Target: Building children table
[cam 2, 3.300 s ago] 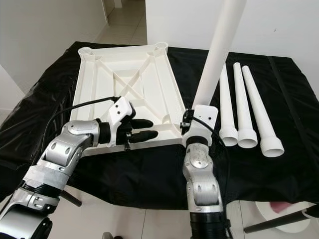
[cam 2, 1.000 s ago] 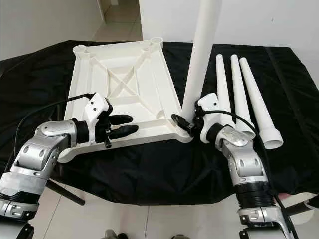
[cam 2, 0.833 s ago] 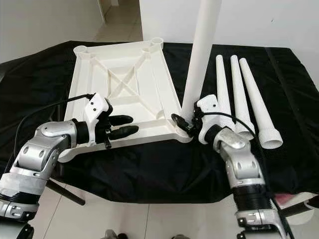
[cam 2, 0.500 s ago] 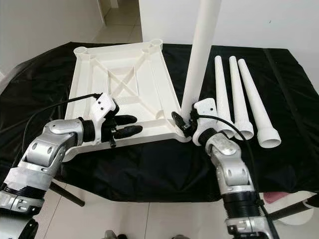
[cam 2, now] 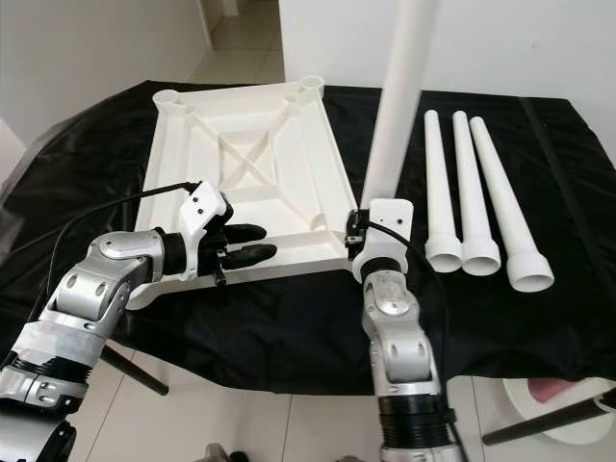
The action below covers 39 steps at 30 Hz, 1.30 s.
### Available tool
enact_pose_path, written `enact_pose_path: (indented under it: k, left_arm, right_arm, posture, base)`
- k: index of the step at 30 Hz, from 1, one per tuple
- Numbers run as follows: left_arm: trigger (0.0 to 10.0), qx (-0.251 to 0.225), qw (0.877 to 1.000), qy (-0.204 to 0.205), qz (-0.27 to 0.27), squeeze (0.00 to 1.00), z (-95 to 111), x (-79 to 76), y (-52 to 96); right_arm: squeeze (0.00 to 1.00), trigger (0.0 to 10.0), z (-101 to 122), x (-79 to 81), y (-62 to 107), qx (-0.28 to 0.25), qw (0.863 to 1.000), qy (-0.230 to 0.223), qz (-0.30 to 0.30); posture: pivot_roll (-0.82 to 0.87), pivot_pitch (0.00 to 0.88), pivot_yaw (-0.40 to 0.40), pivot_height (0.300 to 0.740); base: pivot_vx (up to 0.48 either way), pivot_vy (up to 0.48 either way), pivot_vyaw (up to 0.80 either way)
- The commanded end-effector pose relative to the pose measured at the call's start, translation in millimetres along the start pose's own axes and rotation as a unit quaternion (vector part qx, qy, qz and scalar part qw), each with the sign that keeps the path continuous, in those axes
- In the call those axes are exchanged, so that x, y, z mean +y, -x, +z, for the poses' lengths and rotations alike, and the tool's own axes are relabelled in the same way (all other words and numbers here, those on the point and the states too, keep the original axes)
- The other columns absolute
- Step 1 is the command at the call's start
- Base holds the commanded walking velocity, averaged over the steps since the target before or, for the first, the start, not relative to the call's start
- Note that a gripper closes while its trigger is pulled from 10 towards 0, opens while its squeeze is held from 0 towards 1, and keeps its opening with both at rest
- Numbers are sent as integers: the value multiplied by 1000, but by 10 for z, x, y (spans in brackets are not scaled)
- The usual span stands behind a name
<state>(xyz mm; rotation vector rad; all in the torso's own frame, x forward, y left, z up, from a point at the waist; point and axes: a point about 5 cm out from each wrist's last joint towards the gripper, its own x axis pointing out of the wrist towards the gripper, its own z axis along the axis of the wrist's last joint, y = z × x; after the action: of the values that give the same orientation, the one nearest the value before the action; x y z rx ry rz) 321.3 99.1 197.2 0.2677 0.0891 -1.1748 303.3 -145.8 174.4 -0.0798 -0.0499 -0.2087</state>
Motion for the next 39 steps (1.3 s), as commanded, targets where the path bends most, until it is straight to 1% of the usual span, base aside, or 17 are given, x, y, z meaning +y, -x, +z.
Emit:
enact_pose_path:
  k: [1,6,9,10,11,12,14,15,18,19,20,22,28,33,36,37,39]
  left_arm:
    - [10000,-3,1000,-6,17,0,28,34,4]
    - [10000,-4,1000,-4,25,0,24,43,22]
    - [10000,-5,1000,-3,26,0,25,45,26]
    - [10000,-5,1000,-3,27,0,22,47,33]
    - [10000,-5,1000,-3,27,0,22,47,33]
    - [10000,-5,1000,-3,29,0,19,49,37]
    - [10000,-5,1000,-3,29,0,19,49,37]
    - [10000,-5,1000,-3,29,0,18,49,39]
    - [10000,-5,1000,-3,30,0,16,50,40]
    - [10000,-5,1000,-3,30,0,13,50,40]
    - [10000,-5,1000,-3,30,0,13,50,40]
    - [10000,-6,1000,-3,31,0,12,47,44]
    - [10000,-8,999,-5,31,0,23,46,58]
    - [10000,-12,999,-14,31,0,63,40,149]
    - [10000,-12,999,-15,31,0,67,38,162]
    - [10000,-13,999,-19,35,0,75,47,198]
    - [10000,-13,999,-19,35,0,75,47,198]
  right_arm:
    - [0,0,-432,-184,71,102,992,33,-63]
    - [0,0,-387,-41,106,88,994,22,-57]
    - [0,0,-373,-20,108,85,995,21,-52]
    - [0,667,-329,-2,102,70,996,25,-44]
    - [0,667,-329,-2,102,70,996,25,-44]
    - [0,5804,-297,25,97,61,997,20,-32]
    - [0,5804,-297,25,97,61,997,20,-32]
    - [1000,10000,-261,30,86,49,999,14,-21]
    - [1000,10000,-208,35,77,30,999,9,-8]
    - [0,10000,-118,47,76,-8,1000,16,16]
    - [0,10000,-118,47,76,-8,1000,16,16]
    - [0,10000,-9,27,101,-52,997,23,44]
    - [0,10000,32,-50,145,-69,996,33,43]
    - [0,10000,77,-224,380,-97,993,62,25]
    - [0,10000,80,-245,413,-101,992,66,23]
    - [0,10000,69,-323,515,-105,991,77,18]
    - [0,10000,69,-323,515,-105,991,77,18]
  posture:
    - [-100,136,98,740]
    - [-93,135,95,740]
    - [-93,135,95,740]
    - [-93,135,93,740]
    - [-93,135,93,740]
    - [-93,136,92,740]
    - [-93,136,92,740]
    - [-92,136,92,740]
    - [-92,136,92,740]
    - [-95,134,91,740]
    - [-95,134,91,740]
    - [-97,134,90,740]
    - [-98,133,88,740]
    - [-101,134,82,740]
    - [-103,135,81,740]
    - [-105,134,81,740]
    - [-105,134,81,740]
  base:
    - [0,0,0]
    - [0,0,0]
    - [0,0,0]
    - [0,0,0]
    - [0,0,0]
    - [0,0,0]
    - [0,0,0]
    - [0,0,0]
    - [0,0,0]
    - [0,0,0]
    - [0,0,0]
    - [0,0,0]
    - [0,0,0]
    - [0,0,0]
    - [0,0,0]
    - [0,0,0]
    - [0,0,0]
